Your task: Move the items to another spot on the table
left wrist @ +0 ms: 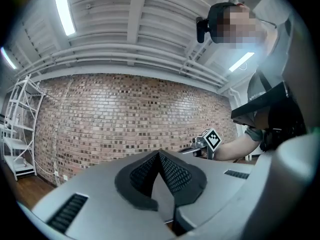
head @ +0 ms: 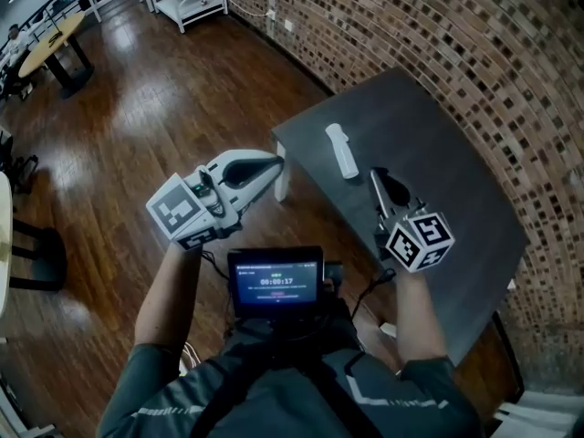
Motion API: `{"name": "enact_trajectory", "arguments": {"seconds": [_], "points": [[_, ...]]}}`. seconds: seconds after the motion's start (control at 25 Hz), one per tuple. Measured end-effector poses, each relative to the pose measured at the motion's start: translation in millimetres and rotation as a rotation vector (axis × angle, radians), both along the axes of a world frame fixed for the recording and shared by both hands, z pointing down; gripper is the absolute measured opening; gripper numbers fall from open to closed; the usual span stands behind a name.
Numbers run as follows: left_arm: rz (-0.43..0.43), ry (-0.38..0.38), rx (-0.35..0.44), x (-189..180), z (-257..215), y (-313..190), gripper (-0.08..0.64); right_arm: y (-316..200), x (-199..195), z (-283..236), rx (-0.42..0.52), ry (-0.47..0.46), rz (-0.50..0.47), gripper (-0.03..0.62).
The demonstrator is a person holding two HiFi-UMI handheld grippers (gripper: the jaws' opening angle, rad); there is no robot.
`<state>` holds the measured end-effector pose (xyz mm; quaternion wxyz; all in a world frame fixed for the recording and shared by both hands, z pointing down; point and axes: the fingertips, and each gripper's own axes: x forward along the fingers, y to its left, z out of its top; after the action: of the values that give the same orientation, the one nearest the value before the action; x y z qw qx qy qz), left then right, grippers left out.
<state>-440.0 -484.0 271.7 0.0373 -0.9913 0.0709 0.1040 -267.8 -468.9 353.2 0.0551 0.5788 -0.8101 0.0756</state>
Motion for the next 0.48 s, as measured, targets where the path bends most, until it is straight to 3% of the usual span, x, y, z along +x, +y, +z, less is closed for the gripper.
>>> {"name": "enact_trajectory", "arguments": {"seconds": [0.48], "points": [[-0.009,0.019,-0.006,24,1,27,-0.008,37,17,-7,0.036,0.019,-0.016,0.003]]}}
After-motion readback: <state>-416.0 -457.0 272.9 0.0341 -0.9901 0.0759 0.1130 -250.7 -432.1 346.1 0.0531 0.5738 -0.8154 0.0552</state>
